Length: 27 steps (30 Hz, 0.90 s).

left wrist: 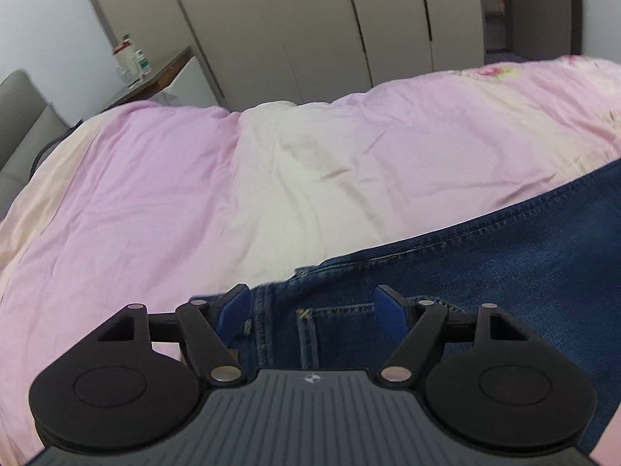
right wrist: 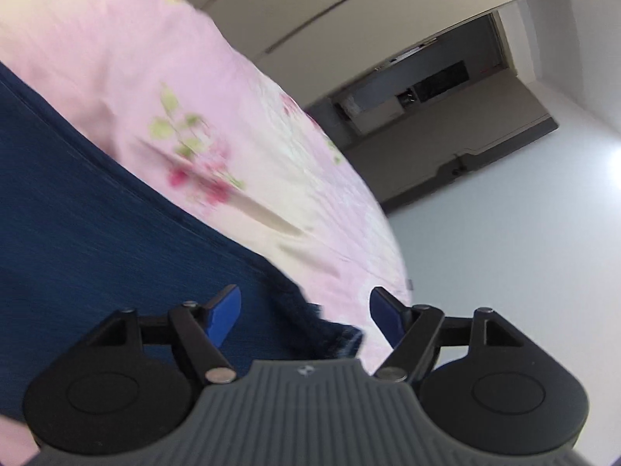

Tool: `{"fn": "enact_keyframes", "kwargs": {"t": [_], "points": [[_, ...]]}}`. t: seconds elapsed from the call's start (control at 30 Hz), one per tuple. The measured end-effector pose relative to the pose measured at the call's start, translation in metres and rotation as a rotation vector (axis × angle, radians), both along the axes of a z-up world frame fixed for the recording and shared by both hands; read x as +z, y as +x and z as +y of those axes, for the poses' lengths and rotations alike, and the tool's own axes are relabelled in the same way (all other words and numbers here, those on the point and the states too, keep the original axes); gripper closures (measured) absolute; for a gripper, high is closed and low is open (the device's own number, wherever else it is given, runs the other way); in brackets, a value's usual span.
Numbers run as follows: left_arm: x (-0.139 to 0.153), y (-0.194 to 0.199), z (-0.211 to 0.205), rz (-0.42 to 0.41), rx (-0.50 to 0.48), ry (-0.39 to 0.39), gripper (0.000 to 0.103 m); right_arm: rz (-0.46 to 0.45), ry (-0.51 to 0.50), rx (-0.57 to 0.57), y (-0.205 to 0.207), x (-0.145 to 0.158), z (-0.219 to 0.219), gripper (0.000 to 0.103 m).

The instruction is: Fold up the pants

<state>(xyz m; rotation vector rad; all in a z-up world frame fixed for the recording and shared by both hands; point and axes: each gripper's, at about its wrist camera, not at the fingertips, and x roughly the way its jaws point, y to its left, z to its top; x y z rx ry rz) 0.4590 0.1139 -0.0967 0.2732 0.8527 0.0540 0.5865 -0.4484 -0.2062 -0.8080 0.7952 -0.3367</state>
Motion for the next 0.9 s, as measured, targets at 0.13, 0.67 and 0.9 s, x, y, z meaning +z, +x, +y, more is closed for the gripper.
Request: {"fn": "enact_keyframes", "kwargs": {"t": [0.13, 0.67, 0.9], "points": [[0.012, -0.042, 0.049, -0.019, 0.140, -0.132, 0.017, 0.031, 0.221, 0.033, -0.040, 0.012, 0.038, 0.033], [-0.106, -0.131, 0.183, -0.129, 0.743, -0.941, 0.025, 0.056, 0.922, -0.062, -0.171, -0.011, 0.148, 0.034], [-0.095, -0.116, 0.183, -0.195, 0.717, -0.923, 0.085, 0.078, 0.844, -0.088, -0.173, -0.008, 0.134, 0.034]]}}
